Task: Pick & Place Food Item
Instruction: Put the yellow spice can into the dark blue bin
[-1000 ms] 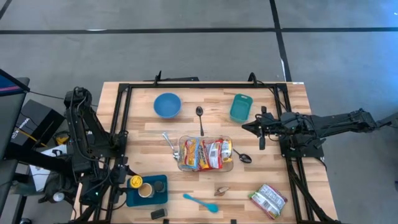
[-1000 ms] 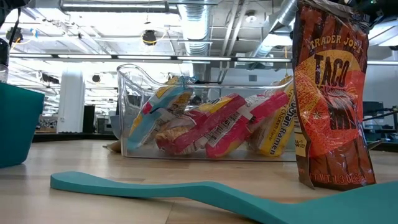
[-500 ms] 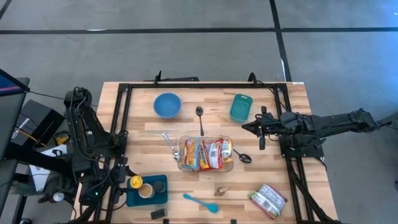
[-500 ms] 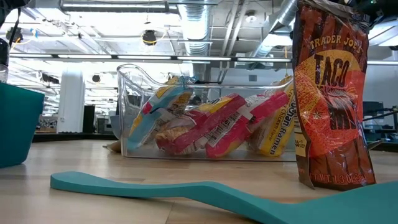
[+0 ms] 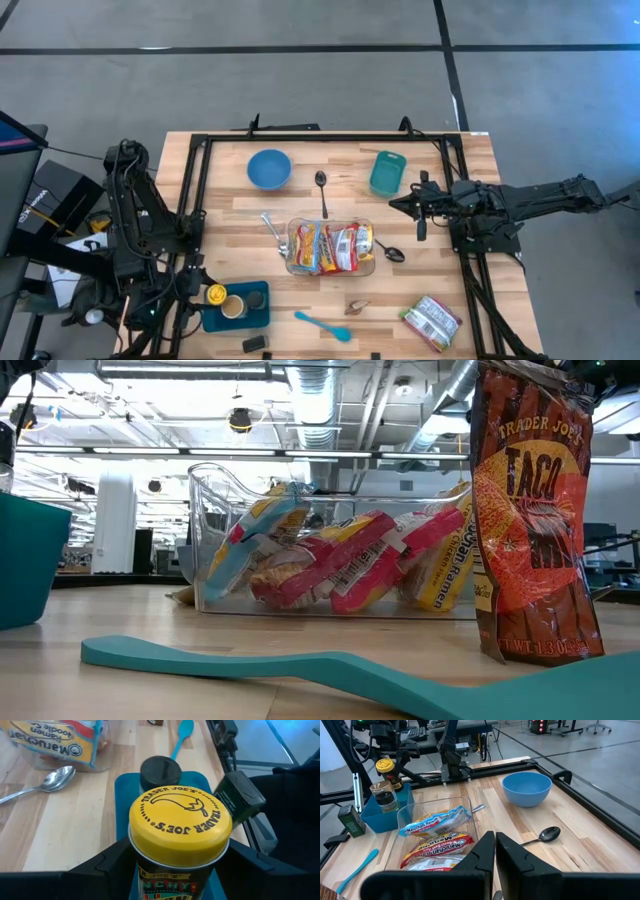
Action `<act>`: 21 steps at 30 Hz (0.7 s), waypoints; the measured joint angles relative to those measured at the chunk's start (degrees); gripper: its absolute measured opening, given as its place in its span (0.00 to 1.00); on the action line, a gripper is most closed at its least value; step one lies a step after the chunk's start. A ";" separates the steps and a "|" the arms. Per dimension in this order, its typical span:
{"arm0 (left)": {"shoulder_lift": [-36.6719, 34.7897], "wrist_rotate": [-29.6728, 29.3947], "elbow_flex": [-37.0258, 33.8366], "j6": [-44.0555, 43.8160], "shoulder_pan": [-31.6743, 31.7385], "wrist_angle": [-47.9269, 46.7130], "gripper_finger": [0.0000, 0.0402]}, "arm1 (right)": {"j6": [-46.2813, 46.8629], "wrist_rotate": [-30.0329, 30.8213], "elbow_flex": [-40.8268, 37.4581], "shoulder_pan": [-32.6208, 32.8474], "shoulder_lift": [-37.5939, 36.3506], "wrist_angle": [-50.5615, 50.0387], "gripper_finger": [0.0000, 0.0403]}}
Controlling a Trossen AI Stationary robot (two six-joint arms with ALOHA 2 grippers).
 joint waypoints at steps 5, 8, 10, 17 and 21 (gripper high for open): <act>0.00 -0.27 0.00 0.07 -1.33 -0.02 0.56 | 0.00 0.01 0.00 0.00 0.01 0.00 0.02; 0.00 -0.54 -0.21 0.14 -1.94 0.29 0.56 | 0.00 0.00 0.00 0.00 0.01 0.00 0.02; -0.07 -0.68 -0.86 0.21 -2.22 0.40 0.56 | 0.00 0.00 0.00 0.00 0.01 -0.01 0.02; -1.68 -2.08 -2.38 4.35 -2.48 1.30 0.56 | 0.00 0.01 0.00 0.00 0.01 0.00 0.02; -2.79 -2.20 -2.36 4.62 -2.48 1.83 0.56 | 0.00 -0.01 0.00 -0.02 -0.01 0.00 0.02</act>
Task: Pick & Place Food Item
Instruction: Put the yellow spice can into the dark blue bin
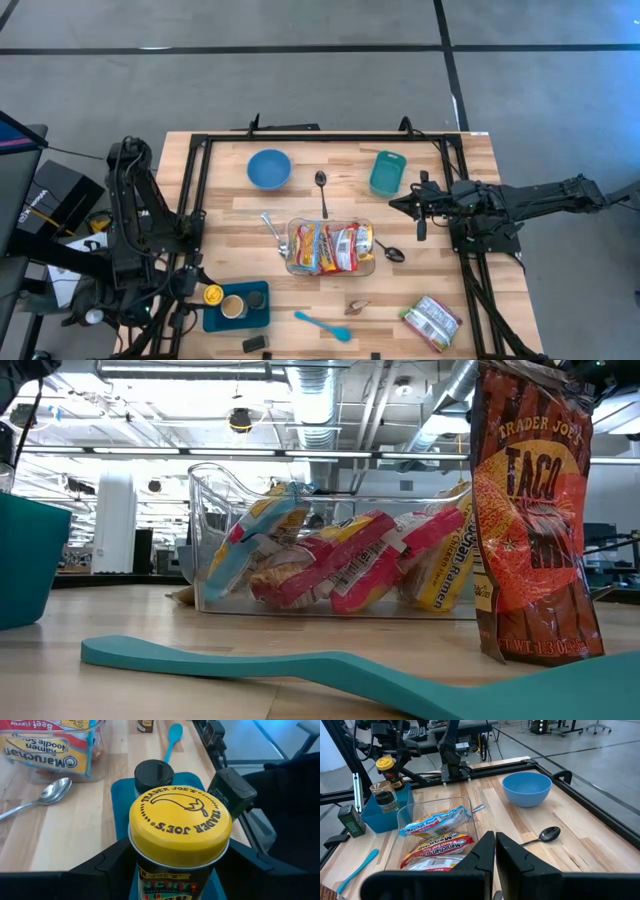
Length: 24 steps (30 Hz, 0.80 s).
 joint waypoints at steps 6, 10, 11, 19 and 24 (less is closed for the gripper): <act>-0.42 -0.57 0.00 1.59 0.00 0.34 0.56 | 0.00 0.02 0.00 0.00 -0.01 0.00 0.02; -0.54 -0.92 0.00 6.36 0.02 0.63 0.56 | 0.00 0.02 0.00 -0.04 -0.01 -0.01 0.02; -0.63 -0.90 0.00 7.47 0.02 1.02 0.56 | 0.00 0.02 0.00 -0.04 -0.01 -0.02 0.02; -4.31 1.24 0.00 17.65 0.04 2.90 0.56 | 0.00 0.01 0.00 -0.02 -0.01 -0.02 0.02; -8.03 3.77 0.00 24.10 0.04 4.10 0.56 | 0.00 0.01 0.00 -0.02 -0.01 -0.02 0.02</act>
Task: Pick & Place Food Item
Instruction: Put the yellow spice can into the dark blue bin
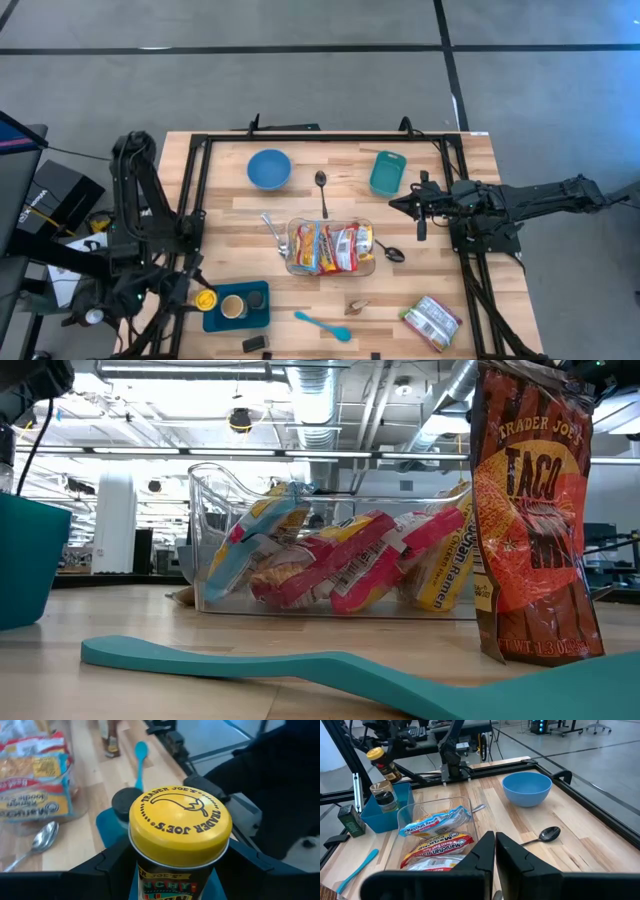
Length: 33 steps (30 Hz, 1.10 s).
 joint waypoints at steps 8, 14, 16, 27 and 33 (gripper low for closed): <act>-3.30 2.91 0.00 8.70 0.07 0.94 0.56 | 0.00 0.01 0.00 0.00 0.00 0.02 0.02; -6.76 5.07 -3.07 13.59 1.21 5.99 0.56 | 0.00 -0.01 0.00 0.00 0.02 0.00 0.02; -8.84 5.35 -5.55 15.63 1.72 8.55 0.56 | 0.00 0.00 0.00 0.00 0.00 0.02 0.02; -20.67 6.62 -19.07 24.94 2.32 26.00 0.56 | 0.00 0.00 0.00 0.00 0.02 0.00 0.02; -22.26 7.02 -23.34 24.85 2.32 28.66 0.56 | 0.00 0.00 0.00 0.04 0.02 0.00 0.02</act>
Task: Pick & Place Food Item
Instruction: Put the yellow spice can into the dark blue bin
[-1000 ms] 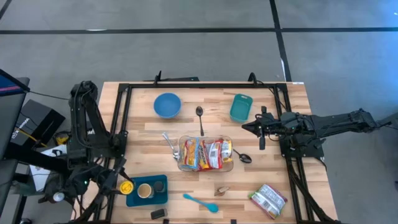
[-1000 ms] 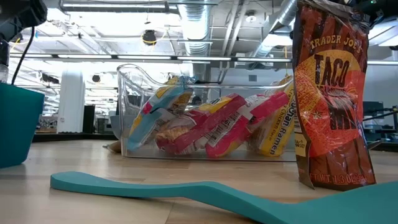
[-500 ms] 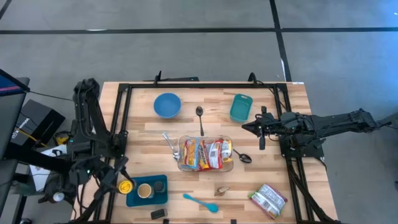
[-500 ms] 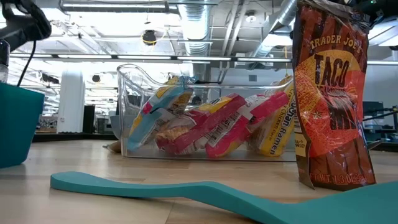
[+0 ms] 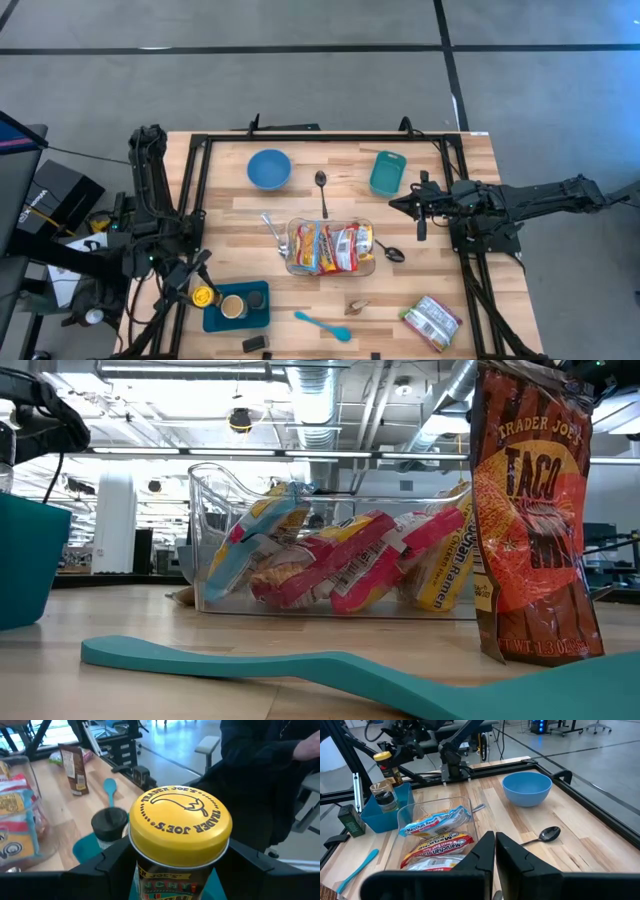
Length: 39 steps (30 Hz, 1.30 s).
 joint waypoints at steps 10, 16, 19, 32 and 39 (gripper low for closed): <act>0.09 0.00 -2.84 -1.73 0.00 0.98 0.56 | 0.00 0.01 0.00 0.00 -0.01 0.00 0.02; 0.09 0.00 -5.74 -4.11 0.00 3.92 0.56 | 0.00 -0.01 0.00 -0.01 -0.02 0.01 0.02; 0.09 -0.32 -7.74 -4.23 0.02 6.62 0.56 | 0.00 0.01 0.00 -0.02 -0.01 0.01 0.02; 0.09 -0.57 -12.02 -4.06 0.04 14.38 0.56 | 0.00 0.01 0.00 -0.07 -0.01 0.01 0.02; 0.11 -0.31 -12.02 -2.36 0.20 15.39 0.56 | 0.00 0.01 0.00 -0.04 0.00 0.02 0.02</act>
